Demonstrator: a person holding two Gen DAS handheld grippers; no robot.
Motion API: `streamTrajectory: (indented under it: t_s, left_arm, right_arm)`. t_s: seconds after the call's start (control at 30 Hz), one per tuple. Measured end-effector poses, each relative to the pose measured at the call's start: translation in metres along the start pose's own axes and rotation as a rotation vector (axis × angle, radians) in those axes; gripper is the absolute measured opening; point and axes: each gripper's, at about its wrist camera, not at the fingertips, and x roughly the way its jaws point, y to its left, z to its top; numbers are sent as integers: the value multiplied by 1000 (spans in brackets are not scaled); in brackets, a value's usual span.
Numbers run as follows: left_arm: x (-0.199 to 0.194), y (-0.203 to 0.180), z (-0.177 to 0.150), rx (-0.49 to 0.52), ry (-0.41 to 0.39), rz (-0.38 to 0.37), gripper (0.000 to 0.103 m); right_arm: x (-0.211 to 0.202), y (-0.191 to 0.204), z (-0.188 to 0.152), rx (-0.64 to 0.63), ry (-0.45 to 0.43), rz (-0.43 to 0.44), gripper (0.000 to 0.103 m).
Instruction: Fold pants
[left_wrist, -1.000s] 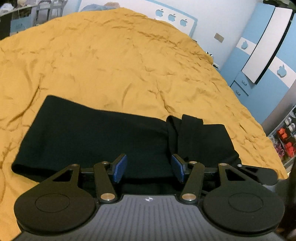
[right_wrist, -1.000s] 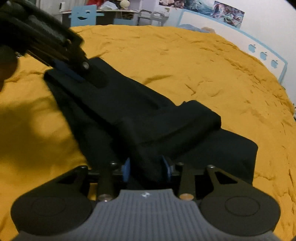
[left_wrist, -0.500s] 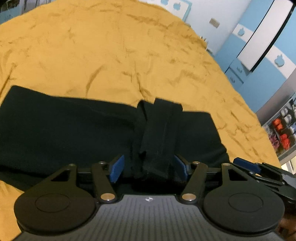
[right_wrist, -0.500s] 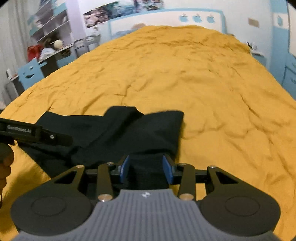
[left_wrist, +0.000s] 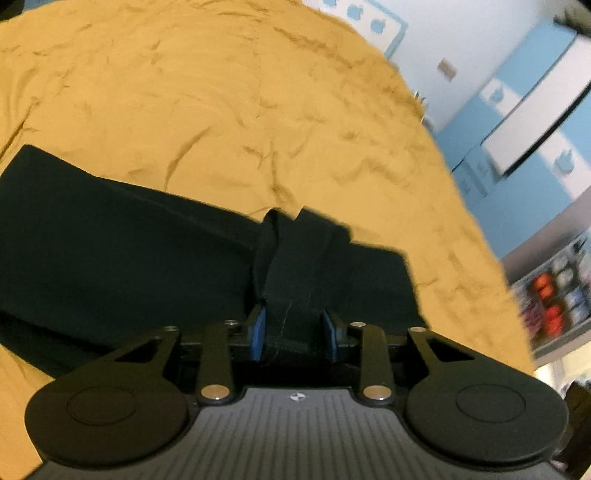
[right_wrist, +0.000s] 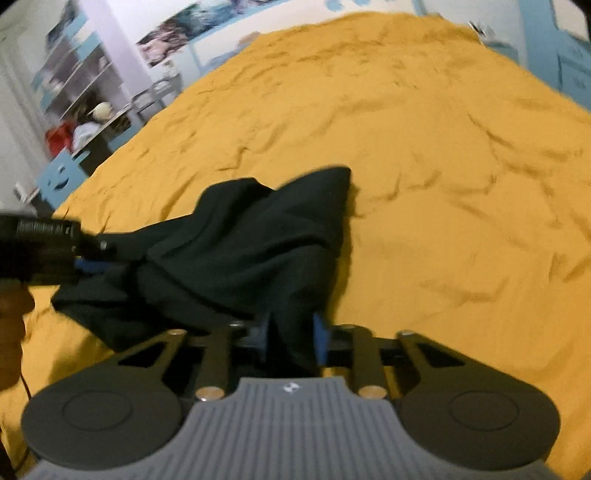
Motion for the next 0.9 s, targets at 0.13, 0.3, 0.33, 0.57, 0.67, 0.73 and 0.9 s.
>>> streamTrajectory:
  t_s: [0.13, 0.3, 0.33, 0.57, 0.67, 0.73, 0.9]
  left_arm:
    - [-25, 2, -16, 27, -27, 57, 3]
    - [-5, 10, -44, 136, 68, 155, 7]
    - [-9, 7, -41, 159, 44, 166, 11]
    - [3, -29, 13, 319, 1, 173, 68]
    - [31, -31, 35, 283, 36, 162, 69]
    - [54, -34, 45, 298, 49, 183, 70]
    - [105, -36, 54, 384, 90, 242, 70]
  right_arm:
    - [-34, 1, 12, -5, -90, 62, 11]
    - [-2, 5, -6, -153, 113, -6, 19]
    - [-2, 1, -8, -144, 121, 7, 20]
    - [-13, -44, 18, 127, 15, 118, 37]
    - [-3, -48, 25, 197, -2, 163, 41]
    - [5, -47, 24, 207, 13, 181, 44]
    - [9, -53, 11, 224, 67, 230, 44]
